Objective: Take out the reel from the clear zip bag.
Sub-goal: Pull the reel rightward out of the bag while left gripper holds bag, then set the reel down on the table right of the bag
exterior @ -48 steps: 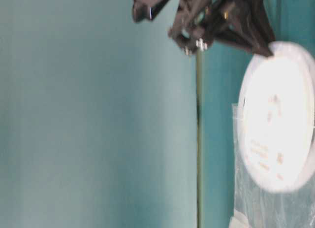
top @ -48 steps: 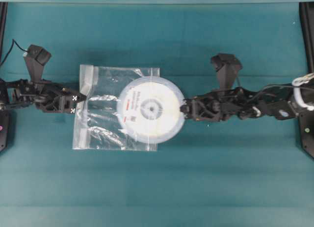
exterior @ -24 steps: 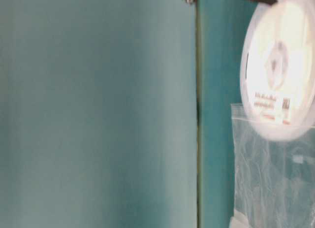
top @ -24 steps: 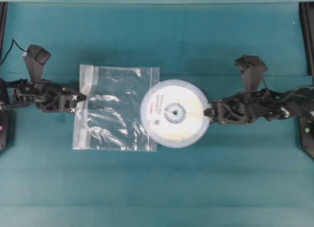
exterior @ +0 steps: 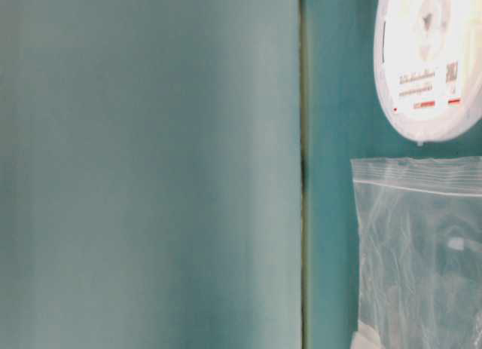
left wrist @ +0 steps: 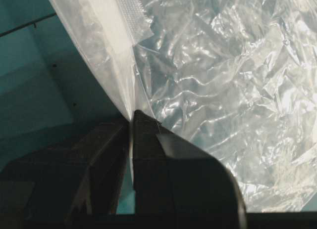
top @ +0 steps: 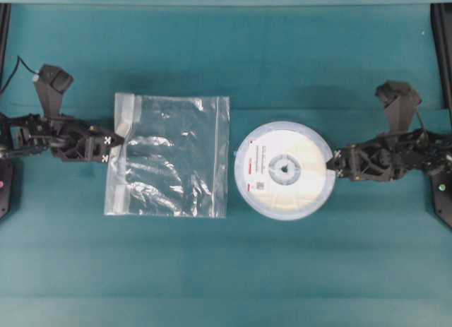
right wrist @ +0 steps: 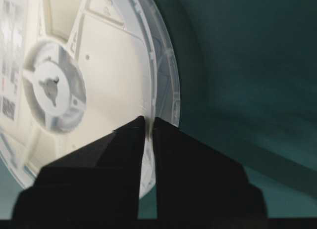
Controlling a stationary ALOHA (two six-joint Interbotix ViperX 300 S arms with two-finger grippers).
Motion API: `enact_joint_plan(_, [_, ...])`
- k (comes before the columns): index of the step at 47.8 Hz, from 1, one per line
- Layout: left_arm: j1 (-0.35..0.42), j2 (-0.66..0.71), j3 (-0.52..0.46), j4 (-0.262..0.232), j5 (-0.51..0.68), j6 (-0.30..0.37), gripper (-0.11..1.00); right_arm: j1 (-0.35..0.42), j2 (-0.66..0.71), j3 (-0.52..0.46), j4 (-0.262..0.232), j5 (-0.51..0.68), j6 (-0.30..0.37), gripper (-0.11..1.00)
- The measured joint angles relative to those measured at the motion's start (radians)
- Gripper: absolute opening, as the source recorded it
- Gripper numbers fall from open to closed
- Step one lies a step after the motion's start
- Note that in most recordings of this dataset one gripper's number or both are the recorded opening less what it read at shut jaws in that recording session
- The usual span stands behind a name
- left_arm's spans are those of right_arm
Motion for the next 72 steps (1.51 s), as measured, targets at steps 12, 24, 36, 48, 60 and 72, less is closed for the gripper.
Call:
enact_joint_plan(12, [0.002,-0.002,0.0,0.0,0.0,0.0,-0.08,-0.009,-0.015,0.009,0.002,-0.003,0.0,0.05])
enact_joint_plan(24, [0.002,-0.002,0.0,0.002,0.002,0.0,-0.08,-0.029,-0.006,0.005,0.0,-0.017,-0.002,0.05])
enact_joint_plan(36, [0.002,-0.002,0.0,0.0,0.002,0.0,-0.08,-0.037,-0.008,0.003,0.0,-0.017,-0.002,0.05])
enact_joint_plan(48, [0.002,-0.003,0.0,0.0,0.003,0.0,-0.08,-0.04,-0.011,-0.018,0.002,-0.017,-0.002,0.05])
enact_joint_plan(60, [0.002,-0.017,-0.002,0.0,0.023,0.003,-0.08,-0.043,-0.029,-0.029,0.0,-0.017,0.0,0.68])
enact_joint_plan(72, [0.002,-0.04,0.005,0.0,0.025,0.005,-0.08,-0.048,-0.035,-0.029,-0.002,-0.057,-0.002,0.93])
